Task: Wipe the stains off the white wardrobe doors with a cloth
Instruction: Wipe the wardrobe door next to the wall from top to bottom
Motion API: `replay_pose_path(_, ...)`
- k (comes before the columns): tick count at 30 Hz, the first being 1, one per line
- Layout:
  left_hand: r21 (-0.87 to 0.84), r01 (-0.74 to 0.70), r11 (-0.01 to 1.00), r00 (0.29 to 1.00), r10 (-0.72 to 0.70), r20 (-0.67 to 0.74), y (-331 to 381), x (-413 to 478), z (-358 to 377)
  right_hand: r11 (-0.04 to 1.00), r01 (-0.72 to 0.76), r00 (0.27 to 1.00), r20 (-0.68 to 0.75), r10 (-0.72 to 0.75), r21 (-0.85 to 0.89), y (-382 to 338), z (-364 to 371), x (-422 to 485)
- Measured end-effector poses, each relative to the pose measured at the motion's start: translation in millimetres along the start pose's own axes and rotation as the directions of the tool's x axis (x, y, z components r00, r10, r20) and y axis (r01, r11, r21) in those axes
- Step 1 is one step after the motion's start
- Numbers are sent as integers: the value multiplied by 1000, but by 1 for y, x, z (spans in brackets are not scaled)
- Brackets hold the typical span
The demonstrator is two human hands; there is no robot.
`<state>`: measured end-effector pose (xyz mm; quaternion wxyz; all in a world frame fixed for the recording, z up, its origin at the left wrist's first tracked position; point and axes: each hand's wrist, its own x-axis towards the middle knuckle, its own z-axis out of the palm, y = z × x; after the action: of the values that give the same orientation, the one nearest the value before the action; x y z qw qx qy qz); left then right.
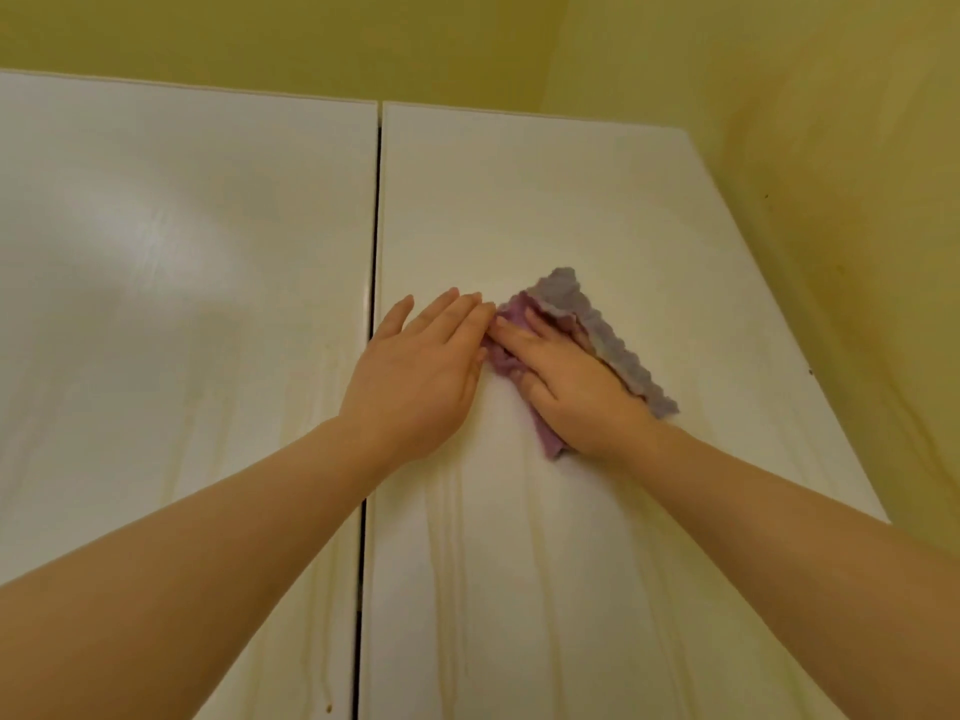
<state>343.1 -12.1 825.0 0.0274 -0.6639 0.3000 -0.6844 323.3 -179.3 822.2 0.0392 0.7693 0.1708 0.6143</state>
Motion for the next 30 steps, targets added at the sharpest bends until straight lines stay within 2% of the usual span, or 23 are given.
replay_pose_path(1,-9,18,1000,1000,-18,10,1,1,2,994,-108,993,-50,108,-8,12,-4,0)
replay_pose_path(2,-19,37,999,999,-37,7,2,2,3,958,-285,947,-154,280,-11,21,-9,-1)
replay_pose_path(3,-26,51,998,999,-51,-10,4,2,2,891,-454,869,-232,436,-27,26,-10,-4)
replay_pose_path(4,-24,64,998,998,-64,-15,5,3,3,848,-526,826,-273,494,-59,27,-8,-7)
replay_pose_path(5,-10,75,997,997,-75,6,5,4,3,873,-480,858,-255,445,-88,24,-6,-12)
replay_pose_path(7,23,92,995,994,-93,56,8,7,4,977,-183,980,-99,173,-106,17,-2,-22)
replay_pose_path(8,36,102,994,992,-105,64,11,9,4,993,-67,997,-33,64,-98,17,-4,-27)
replay_pose_path(9,42,118,992,991,-120,62,15,10,5,993,-62,998,-19,60,-97,22,-8,-27)
replay_pose_path(10,43,137,990,989,-140,54,19,11,6,982,-164,984,-89,156,-95,29,-11,-26)
replay_pose_path(12,30,178,984,983,-179,45,27,14,10,899,-430,878,-266,397,-78,38,-12,-23)
replay_pose_path(13,27,186,982,981,-187,47,31,15,11,892,-442,875,-263,407,-90,36,-11,-23)
replay_pose_path(15,11,175,985,983,-175,56,40,19,13,963,-244,966,-116,231,-117,36,-7,-28)
replay_pose_path(16,3,162,987,985,-162,60,45,21,14,982,-150,988,-59,144,-114,41,-8,-32)
replay_pose_path(17,-5,147,989,987,-146,66,50,23,15,983,-155,987,-59,150,-96,48,-13,-34)
replay_pose_path(18,-18,128,992,989,-127,69,54,24,17,960,-271,956,-137,260,-65,58,-18,-34)
replay_pose_path(20,-56,99,993,993,-95,66,60,27,18,850,-526,816,-293,499,-19,75,-22,-36)
replay_pose_path(21,-68,91,993,994,-87,62,62,28,19,836,-547,806,-289,516,-32,78,-22,-39)
replay_pose_path(23,-68,79,995,996,-75,55,65,31,21,919,-391,910,-164,380,-41,83,-24,-47)
replay_pose_path(24,-66,75,995,996,-71,53,68,33,23,948,-316,943,-123,310,-32,89,-26,-52)
replay_pose_path(25,-70,71,995,996,-67,51,71,34,24,949,-314,944,-116,309,-26,97,-32,-57)
replay_pose_path(26,-76,65,995,997,-62,52,76,36,25,924,-382,916,-143,376,-22,108,-37,-59)
replay_pose_path(28,-81,47,996,998,-43,52,86,38,27,820,-571,807,-196,557,-23,128,-42,-66)
replay_pose_path(30,-81,24,996,1000,-22,22,94,40,30,759,-652,739,-222,637,7,138,-39,-77)
